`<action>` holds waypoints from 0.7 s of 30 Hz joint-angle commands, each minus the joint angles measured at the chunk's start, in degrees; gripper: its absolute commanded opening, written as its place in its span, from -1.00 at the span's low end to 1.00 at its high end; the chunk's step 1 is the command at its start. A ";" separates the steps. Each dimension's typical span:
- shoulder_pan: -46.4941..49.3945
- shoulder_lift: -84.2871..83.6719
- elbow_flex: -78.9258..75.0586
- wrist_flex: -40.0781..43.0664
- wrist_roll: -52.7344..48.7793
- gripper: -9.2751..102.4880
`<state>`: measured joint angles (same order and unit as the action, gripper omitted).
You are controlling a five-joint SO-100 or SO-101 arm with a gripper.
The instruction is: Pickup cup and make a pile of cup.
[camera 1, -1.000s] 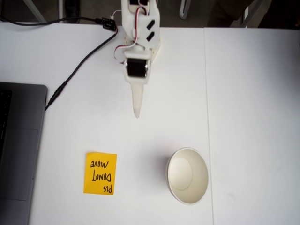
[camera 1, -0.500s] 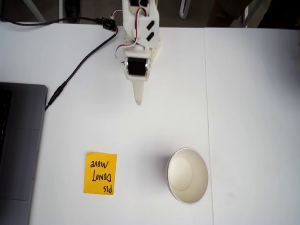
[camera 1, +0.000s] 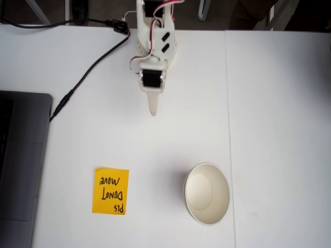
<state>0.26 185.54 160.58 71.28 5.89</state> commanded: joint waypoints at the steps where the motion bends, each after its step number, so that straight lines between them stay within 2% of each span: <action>1: -0.53 2.29 1.23 -0.79 -0.53 -0.95; 21: -4.57 2.72 5.01 -0.70 -0.53 -0.95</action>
<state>-3.87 187.73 165.94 71.28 5.89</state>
